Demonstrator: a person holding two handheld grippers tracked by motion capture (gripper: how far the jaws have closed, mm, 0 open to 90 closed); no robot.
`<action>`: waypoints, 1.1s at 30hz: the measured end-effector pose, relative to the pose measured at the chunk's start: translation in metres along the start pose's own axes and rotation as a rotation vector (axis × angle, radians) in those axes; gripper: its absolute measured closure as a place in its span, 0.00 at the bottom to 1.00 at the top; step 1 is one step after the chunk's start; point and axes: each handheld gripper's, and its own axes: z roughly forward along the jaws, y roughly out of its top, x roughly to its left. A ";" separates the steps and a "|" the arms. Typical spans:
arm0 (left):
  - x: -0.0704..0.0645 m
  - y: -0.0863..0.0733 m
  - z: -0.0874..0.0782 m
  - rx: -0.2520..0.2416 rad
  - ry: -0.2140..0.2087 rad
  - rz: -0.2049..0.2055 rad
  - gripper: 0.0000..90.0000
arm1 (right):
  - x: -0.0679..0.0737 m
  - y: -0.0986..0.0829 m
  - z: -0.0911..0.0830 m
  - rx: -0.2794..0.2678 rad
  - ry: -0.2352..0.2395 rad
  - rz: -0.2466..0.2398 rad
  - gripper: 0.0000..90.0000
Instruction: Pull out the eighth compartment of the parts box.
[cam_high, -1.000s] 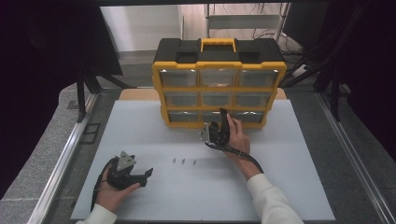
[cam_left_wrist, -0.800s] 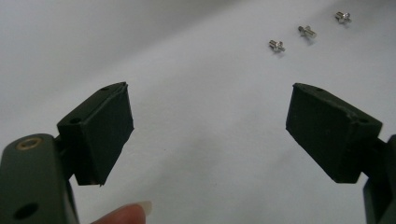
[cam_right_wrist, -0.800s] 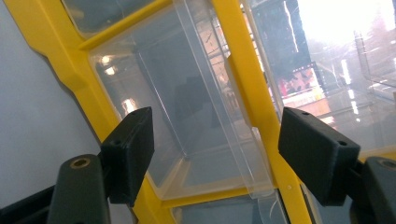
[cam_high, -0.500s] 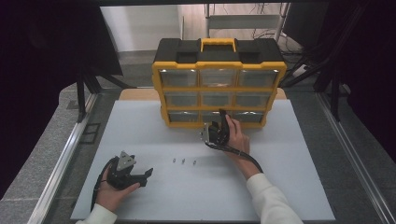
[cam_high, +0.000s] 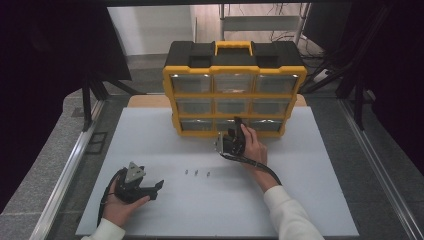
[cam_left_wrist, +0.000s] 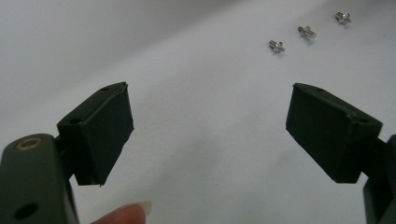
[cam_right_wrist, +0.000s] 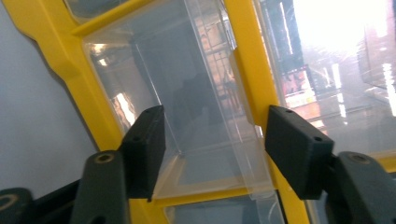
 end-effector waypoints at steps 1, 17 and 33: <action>0.000 0.000 0.000 0.000 0.000 0.000 0.17 | 0.000 0.000 0.000 0.002 -0.008 -0.009 0.48; 0.000 0.000 0.000 0.000 0.003 0.002 0.17 | -0.001 0.000 -0.001 0.003 -0.044 -0.033 0.63; 0.000 0.000 0.000 0.001 0.003 0.005 0.17 | -0.003 0.002 -0.002 0.012 -0.064 -0.037 0.75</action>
